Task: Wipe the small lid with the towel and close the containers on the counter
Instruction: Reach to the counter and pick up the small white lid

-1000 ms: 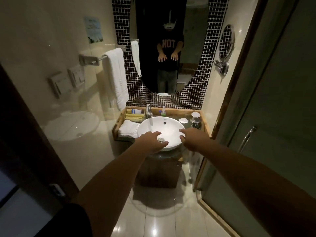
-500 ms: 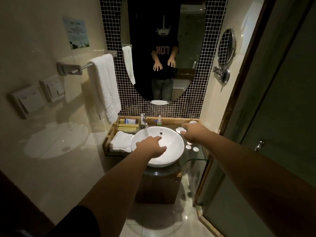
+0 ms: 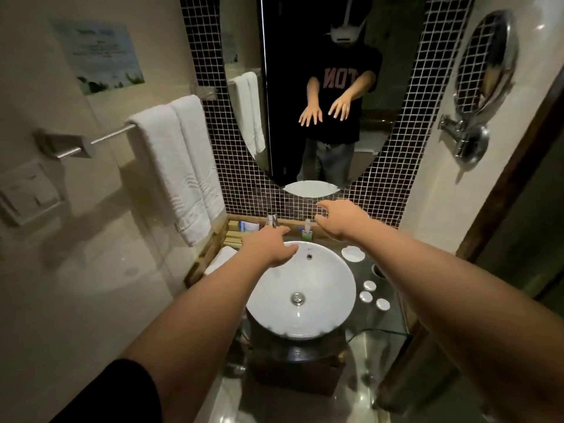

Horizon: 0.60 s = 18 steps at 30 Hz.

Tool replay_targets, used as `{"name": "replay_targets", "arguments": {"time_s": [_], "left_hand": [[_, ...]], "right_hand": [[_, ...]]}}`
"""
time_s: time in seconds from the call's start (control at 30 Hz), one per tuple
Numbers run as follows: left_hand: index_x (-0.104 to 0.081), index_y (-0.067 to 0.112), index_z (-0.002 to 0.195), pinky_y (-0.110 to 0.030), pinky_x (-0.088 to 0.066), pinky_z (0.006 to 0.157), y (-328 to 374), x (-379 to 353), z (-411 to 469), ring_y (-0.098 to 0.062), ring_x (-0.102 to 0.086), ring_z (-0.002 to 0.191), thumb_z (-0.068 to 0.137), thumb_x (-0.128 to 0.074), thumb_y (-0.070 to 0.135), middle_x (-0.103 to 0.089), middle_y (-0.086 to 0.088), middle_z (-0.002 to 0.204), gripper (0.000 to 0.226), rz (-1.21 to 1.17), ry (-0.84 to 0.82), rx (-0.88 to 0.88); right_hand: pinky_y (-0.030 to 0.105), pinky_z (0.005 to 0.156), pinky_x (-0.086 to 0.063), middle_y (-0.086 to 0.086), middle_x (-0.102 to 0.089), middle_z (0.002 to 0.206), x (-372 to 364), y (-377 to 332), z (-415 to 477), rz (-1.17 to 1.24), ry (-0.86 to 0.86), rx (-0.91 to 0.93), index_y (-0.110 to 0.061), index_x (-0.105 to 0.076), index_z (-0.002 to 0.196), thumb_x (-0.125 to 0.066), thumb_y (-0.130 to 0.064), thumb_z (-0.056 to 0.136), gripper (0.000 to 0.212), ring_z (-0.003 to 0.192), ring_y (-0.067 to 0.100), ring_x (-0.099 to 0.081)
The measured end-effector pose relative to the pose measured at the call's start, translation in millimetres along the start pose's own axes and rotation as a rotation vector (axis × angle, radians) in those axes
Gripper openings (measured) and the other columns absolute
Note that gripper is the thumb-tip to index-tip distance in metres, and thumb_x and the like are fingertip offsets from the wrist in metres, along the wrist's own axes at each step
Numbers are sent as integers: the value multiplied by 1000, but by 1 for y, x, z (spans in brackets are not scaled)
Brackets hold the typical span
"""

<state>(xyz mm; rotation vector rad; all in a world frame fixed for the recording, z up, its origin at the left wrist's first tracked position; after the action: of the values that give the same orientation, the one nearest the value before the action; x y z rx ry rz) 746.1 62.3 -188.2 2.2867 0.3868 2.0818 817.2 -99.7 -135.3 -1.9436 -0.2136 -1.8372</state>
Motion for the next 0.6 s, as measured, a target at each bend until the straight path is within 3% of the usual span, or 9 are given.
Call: {"name": "replay_targets", "arguments": {"time_s": [0.13,0.37,0.5,0.6], "left_hand": [[-40,33,144,-52,-44,101,-7,-24,48,-33,-48,130,85,-43,66,-50,-9,145,67,35,-74,-6],[-42,24,144,-50,-43,104,-23,-45,138,-32,-49,129,89,-46,62,-56,-9,140,67,10,-134,-142],[-40,32,146,-51,-43,104,-26,-60,175,-33,-47,131,88,-48,63,-49,-10,146,66,12,-196,-218],[-40,32,146,-52,-41,105,-27,-73,201,-34,-46,132,88,-48,64,-47,-11,146,66,-6,-223,-251]], "right_hand": [[48,105,-46,13,-48,153,-33,9,44,63,-49,-14,-25,-40,152,-42,-42,100,55,135,36,-48],[46,110,-42,13,-50,151,-64,22,106,55,-97,-85,-19,-45,149,-42,-41,101,53,136,34,-48],[45,109,-42,10,-49,153,-68,39,138,53,-107,-197,-23,-44,150,-46,-48,98,57,137,33,-47],[44,106,-42,10,-50,152,-75,51,159,35,-89,-244,-24,-45,149,-46,-43,98,55,136,32,-48]]}}
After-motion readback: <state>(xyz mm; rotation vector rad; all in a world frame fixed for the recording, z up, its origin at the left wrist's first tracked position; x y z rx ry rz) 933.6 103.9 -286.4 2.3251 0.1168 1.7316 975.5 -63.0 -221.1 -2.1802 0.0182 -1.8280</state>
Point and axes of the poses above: each hand's wrist, its own z-axis towards the middle knuckle, its own x-axis out of the back of the hand, y = z × x, the point moved 7 cm from there along z, towards the middle knuckle
